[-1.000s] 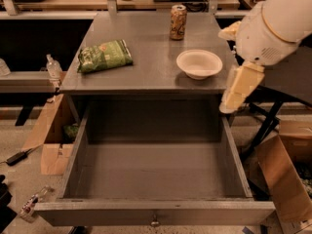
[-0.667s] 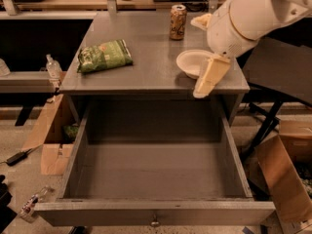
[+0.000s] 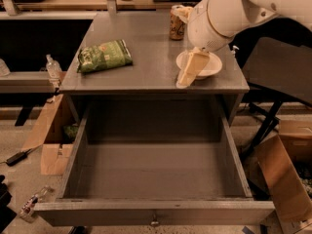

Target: Place green jalapeno chip bag into top drawer

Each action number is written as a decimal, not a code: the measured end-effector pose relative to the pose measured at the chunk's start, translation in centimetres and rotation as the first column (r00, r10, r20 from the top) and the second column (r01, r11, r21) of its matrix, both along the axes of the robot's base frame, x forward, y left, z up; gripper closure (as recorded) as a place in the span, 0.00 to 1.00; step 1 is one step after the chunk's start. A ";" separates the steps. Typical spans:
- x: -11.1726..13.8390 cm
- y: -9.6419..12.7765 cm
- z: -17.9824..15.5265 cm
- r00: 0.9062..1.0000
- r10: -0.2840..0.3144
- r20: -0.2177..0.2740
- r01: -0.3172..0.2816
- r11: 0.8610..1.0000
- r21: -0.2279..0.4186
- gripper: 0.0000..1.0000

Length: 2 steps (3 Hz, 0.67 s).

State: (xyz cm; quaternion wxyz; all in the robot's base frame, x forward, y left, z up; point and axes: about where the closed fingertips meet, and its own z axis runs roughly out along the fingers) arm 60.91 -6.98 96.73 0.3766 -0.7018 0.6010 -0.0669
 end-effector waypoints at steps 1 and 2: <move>6.6 3.4 -0.5 0.989 0.095 0.114 -0.100 0.994 0.045 0.00; 12.6 7.5 -0.3 0.960 0.183 0.212 -0.201 0.977 0.064 0.00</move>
Offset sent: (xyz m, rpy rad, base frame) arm 0.1976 0.1215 0.0050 0.1319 -0.3335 0.3088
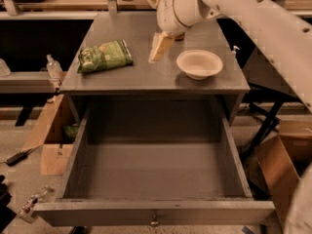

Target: Place green jalapeno chip bag into top drawer

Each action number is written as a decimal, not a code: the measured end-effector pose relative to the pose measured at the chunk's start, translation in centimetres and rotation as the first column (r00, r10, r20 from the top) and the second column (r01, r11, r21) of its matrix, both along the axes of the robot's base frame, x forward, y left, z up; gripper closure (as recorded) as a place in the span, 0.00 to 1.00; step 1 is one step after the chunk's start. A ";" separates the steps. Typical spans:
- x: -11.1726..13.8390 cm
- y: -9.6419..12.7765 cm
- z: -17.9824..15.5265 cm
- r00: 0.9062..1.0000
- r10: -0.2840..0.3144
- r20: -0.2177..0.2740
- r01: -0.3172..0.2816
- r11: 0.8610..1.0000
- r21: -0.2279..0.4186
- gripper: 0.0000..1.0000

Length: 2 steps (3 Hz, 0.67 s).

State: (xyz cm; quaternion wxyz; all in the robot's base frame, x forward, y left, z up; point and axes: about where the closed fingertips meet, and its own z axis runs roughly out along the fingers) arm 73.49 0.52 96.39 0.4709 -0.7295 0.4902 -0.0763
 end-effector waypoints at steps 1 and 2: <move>5.1 4.1 1.1 0.996 0.058 0.074 -0.058 0.998 0.004 0.00; 5.7 4.7 0.5 0.995 0.064 0.072 -0.065 0.998 0.006 0.00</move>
Offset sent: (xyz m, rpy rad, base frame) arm 0.0415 0.0322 0.0012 -0.0074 -0.0515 0.0504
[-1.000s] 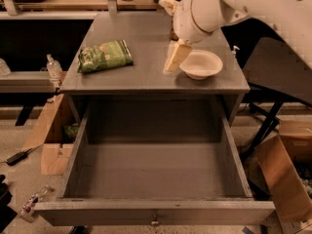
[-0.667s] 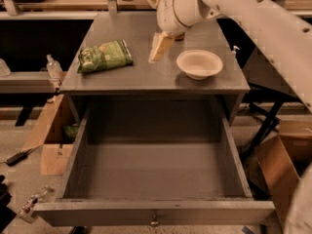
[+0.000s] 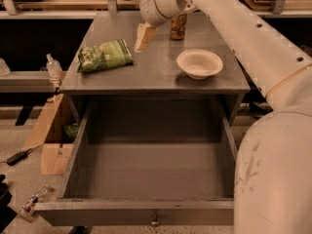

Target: Place green jalapeno chip bag into top drawer

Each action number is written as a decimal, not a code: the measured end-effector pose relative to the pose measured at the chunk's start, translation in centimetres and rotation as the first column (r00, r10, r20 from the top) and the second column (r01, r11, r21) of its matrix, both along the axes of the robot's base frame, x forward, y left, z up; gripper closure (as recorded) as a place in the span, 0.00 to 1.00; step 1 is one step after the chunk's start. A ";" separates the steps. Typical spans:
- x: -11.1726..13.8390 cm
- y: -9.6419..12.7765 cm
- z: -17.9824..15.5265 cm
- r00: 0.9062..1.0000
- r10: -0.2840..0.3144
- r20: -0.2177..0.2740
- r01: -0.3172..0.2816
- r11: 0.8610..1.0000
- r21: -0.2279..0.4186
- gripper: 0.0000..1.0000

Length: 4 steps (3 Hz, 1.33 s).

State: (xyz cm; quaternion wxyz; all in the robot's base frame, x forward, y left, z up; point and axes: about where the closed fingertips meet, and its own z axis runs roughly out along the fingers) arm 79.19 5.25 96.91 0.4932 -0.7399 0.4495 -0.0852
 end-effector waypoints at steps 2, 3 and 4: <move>4.7 3.8 -3.9 0.998 0.053 -0.021 -0.053 0.998 -0.013 0.00; 5.2 5.2 -4.5 0.993 0.083 -0.083 -0.081 0.996 0.020 0.00; 3.6 5.5 -2.7 0.982 0.117 -0.149 -0.111 0.993 0.046 0.00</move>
Offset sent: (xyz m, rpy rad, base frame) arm 0.0854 0.0536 -0.0457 -0.0176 0.0304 0.0760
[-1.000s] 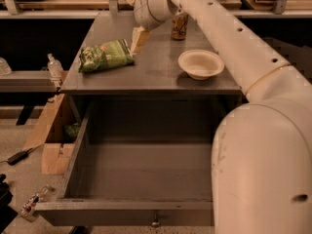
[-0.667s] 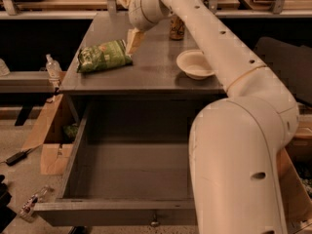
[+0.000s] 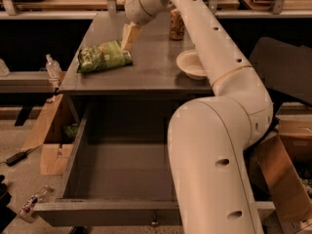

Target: Place green jalapeno chip bag into top drawer

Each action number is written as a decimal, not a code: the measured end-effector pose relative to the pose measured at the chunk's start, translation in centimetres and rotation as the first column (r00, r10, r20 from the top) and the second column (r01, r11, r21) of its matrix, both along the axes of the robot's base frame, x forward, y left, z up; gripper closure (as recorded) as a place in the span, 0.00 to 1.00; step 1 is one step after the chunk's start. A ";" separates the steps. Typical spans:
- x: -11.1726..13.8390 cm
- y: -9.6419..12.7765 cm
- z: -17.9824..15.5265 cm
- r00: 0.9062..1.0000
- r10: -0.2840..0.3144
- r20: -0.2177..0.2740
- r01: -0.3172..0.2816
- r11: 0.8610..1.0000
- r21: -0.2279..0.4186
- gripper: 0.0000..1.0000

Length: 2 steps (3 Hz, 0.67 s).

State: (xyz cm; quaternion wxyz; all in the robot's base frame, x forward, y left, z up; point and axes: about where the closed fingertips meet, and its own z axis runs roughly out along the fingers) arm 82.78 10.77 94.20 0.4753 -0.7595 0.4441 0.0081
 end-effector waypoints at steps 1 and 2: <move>-2.3 0.5 1.8 0.997 0.038 -0.061 -0.039 0.999 -0.009 0.00; -4.0 1.4 1.2 0.991 0.052 -0.126 -0.066 0.992 -0.106 0.00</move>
Offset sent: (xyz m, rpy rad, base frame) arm -0.0241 0.0099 0.0356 -0.3057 0.2138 0.0732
